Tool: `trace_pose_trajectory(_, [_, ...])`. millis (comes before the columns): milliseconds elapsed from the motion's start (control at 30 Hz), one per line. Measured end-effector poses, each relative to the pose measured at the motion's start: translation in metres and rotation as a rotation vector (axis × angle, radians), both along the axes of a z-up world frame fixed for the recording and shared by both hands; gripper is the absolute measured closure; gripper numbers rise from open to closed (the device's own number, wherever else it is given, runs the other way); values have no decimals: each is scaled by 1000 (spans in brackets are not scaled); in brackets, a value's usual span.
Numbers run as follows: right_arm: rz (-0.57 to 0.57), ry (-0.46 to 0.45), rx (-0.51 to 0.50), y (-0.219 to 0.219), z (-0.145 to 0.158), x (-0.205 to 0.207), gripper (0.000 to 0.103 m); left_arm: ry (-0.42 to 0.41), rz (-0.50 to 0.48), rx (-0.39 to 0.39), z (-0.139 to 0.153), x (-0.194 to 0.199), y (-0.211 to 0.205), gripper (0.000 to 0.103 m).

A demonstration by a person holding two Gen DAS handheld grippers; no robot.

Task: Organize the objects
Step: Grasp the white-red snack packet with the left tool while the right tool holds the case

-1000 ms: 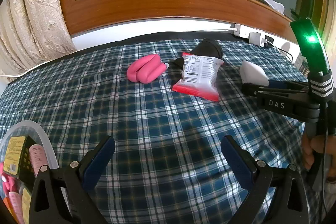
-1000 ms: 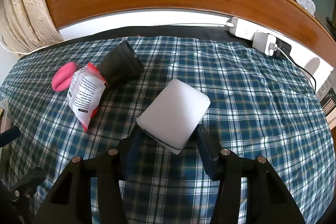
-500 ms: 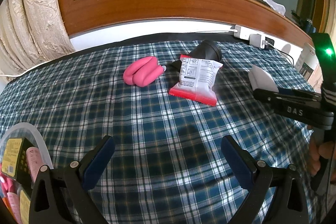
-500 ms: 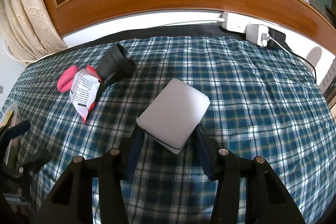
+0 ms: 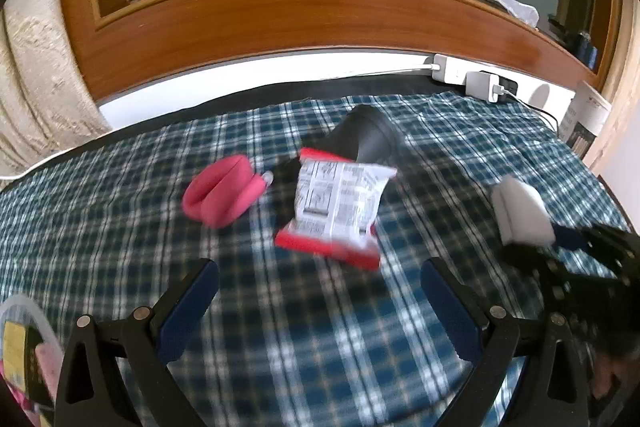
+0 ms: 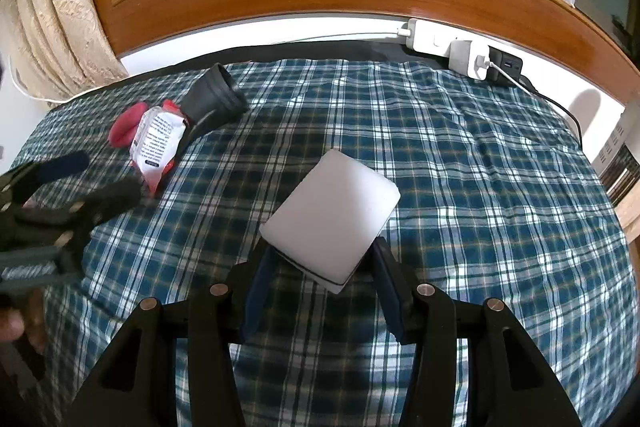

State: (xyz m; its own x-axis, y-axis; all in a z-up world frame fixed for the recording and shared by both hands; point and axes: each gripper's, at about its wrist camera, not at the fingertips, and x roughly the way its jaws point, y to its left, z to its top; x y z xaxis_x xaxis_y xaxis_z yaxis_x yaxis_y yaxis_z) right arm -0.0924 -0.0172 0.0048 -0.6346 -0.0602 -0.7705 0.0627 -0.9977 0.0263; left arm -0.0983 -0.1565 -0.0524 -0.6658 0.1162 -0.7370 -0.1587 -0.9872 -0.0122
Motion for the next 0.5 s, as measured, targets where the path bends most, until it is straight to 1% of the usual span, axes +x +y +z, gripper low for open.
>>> trace_pose_trajectory(167, [-1, 0, 3, 0, 0, 1, 53, -3, 25, -2, -5, -19, 4, 1])
trace_pose_trajectory(333, [-3, 0, 1, -1, 0, 2, 53, -18, 39, 16, -9, -30, 2, 2])
trace_pose_trajectory(500, [-4, -1, 5, 0, 0, 2, 53, -41, 17, 30, -12, -36, 4, 14])
